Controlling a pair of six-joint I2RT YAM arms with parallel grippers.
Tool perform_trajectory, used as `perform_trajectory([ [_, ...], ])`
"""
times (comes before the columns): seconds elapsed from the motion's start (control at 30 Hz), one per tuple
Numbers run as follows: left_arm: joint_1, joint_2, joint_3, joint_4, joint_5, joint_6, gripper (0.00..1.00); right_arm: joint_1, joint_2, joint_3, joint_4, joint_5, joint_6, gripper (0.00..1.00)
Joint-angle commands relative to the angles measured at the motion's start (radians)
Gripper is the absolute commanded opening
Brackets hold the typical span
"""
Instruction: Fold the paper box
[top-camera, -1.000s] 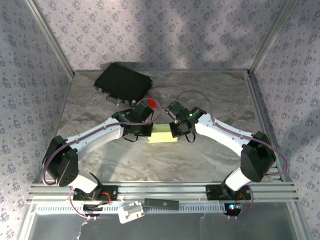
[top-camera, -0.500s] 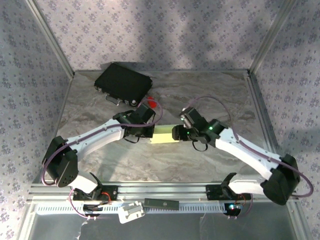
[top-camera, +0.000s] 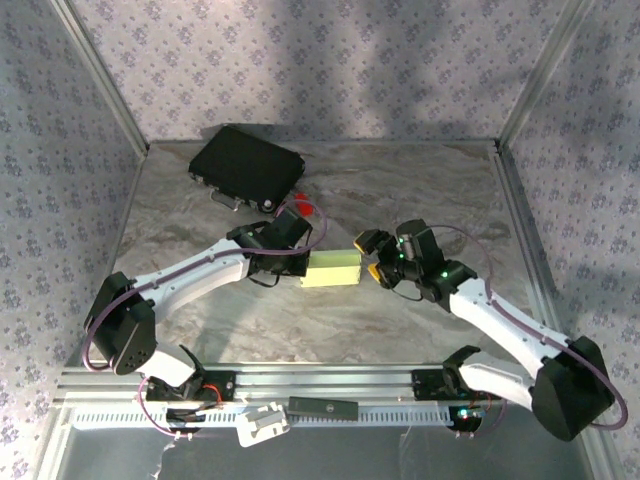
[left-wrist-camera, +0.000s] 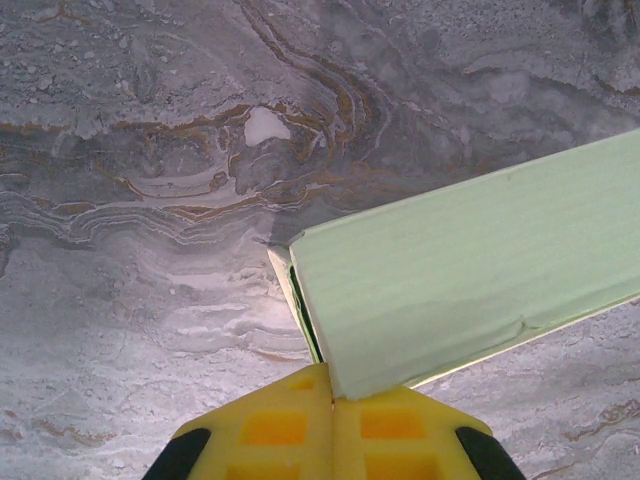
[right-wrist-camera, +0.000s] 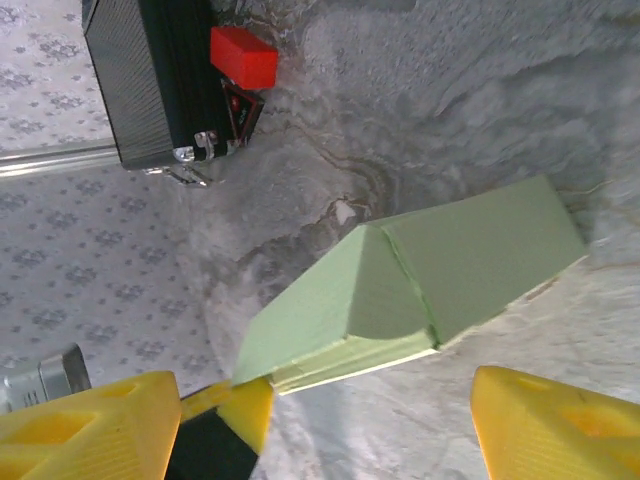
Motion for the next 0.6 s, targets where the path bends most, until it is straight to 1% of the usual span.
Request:
perform_trajectory([
  [0.0,-0.011,0.002,0.011,-0.009,0.001,-0.017,0.00,-0.009,0.062,-0.021,0.120,-0.089,0.141,0.77],
  [0.1,-0.011,0.002,0.016,-0.013,0.000,-0.014,0.00,-0.015,0.105,-0.031,0.132,-0.119,0.166,0.76],
  [0.2,-0.012,0.002,0.018,-0.013,-0.001,-0.013,0.00,-0.018,0.114,-0.036,0.103,-0.102,0.162,0.73],
  [0.27,-0.013,0.001,0.019,-0.013,0.001,-0.013,0.00,-0.024,0.114,-0.049,0.092,-0.088,0.164,0.70],
  [0.3,-0.013,0.000,0.019,-0.014,0.001,-0.012,0.00,-0.030,0.117,-0.056,0.096,-0.083,0.162,0.66],
  [0.33,-0.013,-0.004,0.020,-0.015,0.002,-0.013,0.04,-0.034,0.121,-0.061,0.097,-0.083,0.162,0.63],
  [0.43,-0.019,-0.045,0.022,-0.011,0.011,-0.024,0.27,-0.045,0.143,-0.070,0.120,-0.094,0.157,0.56],
  [0.5,-0.021,-0.093,0.018,0.007,0.027,-0.036,0.36,-0.047,0.160,-0.070,0.131,-0.102,0.153,0.52],
  [0.57,-0.017,-0.147,0.008,0.030,0.043,-0.051,0.41,-0.048,0.174,-0.070,0.142,-0.110,0.154,0.49],
])
